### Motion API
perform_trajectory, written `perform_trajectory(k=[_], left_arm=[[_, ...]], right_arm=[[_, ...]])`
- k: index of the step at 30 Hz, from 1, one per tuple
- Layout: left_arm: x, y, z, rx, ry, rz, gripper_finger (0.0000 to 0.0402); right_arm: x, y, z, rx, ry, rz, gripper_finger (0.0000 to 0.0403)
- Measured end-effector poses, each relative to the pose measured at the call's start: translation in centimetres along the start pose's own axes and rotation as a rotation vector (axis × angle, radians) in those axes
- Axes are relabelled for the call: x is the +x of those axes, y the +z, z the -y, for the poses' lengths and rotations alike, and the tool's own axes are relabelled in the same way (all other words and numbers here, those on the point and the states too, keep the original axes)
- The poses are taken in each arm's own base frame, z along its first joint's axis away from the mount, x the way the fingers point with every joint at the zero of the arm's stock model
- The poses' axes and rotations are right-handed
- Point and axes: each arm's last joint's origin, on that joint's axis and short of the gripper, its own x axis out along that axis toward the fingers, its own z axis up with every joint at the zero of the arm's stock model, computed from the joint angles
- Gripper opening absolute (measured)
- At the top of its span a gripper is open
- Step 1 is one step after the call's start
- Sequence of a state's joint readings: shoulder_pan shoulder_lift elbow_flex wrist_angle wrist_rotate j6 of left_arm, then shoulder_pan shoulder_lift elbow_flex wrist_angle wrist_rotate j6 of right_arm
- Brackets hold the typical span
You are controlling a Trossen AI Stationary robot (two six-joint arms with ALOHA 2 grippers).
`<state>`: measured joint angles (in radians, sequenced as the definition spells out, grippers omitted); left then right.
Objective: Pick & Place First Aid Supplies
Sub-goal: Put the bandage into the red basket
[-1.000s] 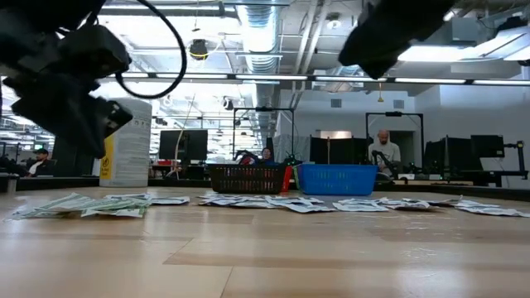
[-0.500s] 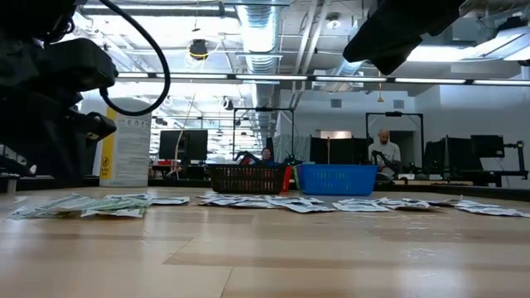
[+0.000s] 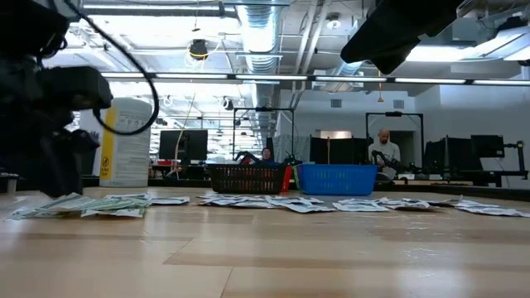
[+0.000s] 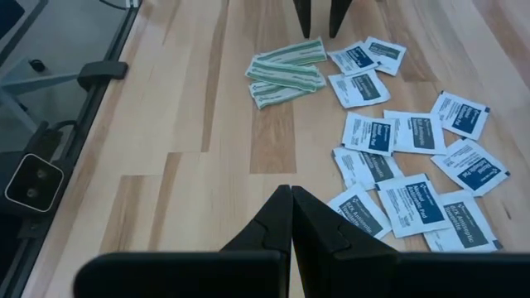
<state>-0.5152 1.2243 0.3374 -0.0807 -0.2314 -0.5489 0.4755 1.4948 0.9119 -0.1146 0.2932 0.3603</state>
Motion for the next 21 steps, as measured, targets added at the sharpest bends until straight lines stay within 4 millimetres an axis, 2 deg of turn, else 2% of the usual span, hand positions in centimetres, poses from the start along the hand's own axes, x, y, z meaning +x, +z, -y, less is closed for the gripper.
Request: perform_trajectory(k=[5, 21], left_arm=[[0.22, -0.84, -0.41, -0.015, -0.005, -0.017, 0.0163], [0.27, -0.39, -0.08, -0.030, -0.051, 0.035, 0.0160]], right_arm=[[0.00, 0.00, 0.00, 0.000, 0.000, 0.000, 0.0001], [0.00, 0.01, 0.07, 0.016, -0.021, 0.008, 0.0001]])
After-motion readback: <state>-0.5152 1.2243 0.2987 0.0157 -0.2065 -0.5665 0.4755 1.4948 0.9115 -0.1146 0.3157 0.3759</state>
